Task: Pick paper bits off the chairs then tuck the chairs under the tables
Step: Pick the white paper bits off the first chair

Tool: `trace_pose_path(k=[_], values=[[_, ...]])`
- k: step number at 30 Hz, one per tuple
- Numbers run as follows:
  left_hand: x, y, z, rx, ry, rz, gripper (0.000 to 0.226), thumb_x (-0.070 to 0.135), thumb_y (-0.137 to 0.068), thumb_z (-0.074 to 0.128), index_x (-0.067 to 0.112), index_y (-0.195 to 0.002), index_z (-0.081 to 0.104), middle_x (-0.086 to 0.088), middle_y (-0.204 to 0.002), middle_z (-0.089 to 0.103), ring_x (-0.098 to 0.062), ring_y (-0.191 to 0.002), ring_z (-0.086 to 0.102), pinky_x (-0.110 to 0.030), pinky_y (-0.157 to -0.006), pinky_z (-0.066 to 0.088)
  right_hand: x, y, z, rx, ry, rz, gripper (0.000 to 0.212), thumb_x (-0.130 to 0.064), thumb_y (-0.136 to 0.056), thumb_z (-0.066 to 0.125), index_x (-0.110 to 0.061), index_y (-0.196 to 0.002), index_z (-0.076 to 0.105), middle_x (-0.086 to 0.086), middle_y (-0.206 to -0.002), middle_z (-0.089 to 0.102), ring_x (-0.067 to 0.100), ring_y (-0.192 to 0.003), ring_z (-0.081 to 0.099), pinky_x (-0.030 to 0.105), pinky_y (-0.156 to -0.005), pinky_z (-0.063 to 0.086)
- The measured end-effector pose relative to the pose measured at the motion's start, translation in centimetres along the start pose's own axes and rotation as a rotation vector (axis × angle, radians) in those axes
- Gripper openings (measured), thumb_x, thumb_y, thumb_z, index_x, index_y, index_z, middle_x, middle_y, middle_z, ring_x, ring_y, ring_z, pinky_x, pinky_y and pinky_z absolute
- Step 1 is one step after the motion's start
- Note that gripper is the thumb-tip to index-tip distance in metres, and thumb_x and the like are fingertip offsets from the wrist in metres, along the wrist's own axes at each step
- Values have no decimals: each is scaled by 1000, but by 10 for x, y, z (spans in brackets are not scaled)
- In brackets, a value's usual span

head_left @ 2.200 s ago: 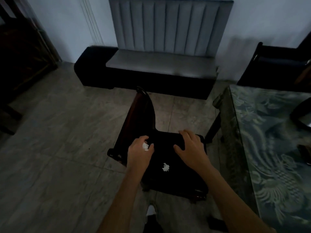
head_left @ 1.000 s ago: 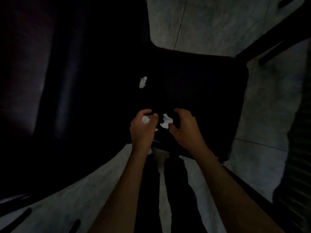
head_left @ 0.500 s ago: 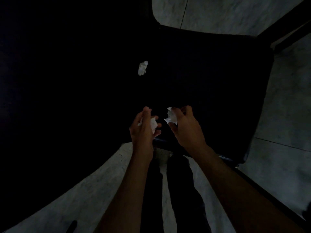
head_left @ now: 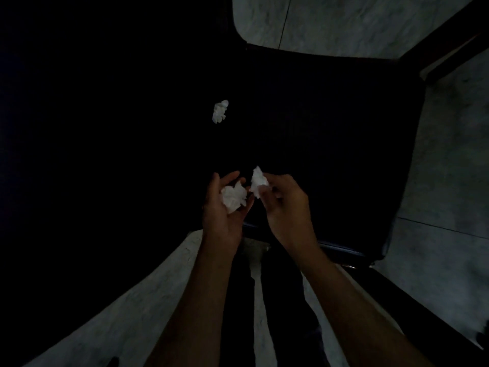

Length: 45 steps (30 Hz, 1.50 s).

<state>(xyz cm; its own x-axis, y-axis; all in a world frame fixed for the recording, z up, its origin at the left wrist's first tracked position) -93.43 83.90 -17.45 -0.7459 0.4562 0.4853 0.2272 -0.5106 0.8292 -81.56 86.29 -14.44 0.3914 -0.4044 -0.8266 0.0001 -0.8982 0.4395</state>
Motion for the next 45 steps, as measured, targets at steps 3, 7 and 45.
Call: trace_pose_path(k=[3, 7, 45], values=[[-1, -1, 7, -40, 8, -22, 49, 47, -100, 36, 13, -100, 72, -6, -99, 74, -18, -89, 71, -29, -70, 57, -13, 9, 10, -111, 0, -58, 22, -13, -96, 57, -11, -115, 68, -1, -103, 61, 1, -88, 60, 16, -78, 48], [0, -3, 12, -76, 5, -25, 62, 55, -100, 27, 9, -107, 68, -6, -97, 71, -17, -83, 69, -30, -69, 56, -11, 12, 16, -132, -3, -27, 20, -8, -91, 62, -13, -110, 66, -3, -100, 68, 0, -84, 62, 13, -72, 48], [27, -44, 39, 268, -652, 289, 21, 12, -88, 61, 24, -72, 67, 3, -64, 69, -12, -53, 61, -25, -54, 47, -57, -140, 25, -169, 328, -273, 36, -13, -89, 61, -11, -125, 63, 14, -122, 56, 28, -109, 59, 36, -92, 50]])
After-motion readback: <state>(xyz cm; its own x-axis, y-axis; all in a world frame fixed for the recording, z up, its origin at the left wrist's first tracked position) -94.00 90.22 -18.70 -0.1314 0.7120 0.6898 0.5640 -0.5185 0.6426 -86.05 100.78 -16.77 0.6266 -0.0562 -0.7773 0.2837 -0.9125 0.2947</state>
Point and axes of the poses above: each hand's wrist, its own y-axis away from the middle knuckle, its own z-axis out of the palm, x = y × z, the point moved 3 cm from there along -y, towards the middle knuckle
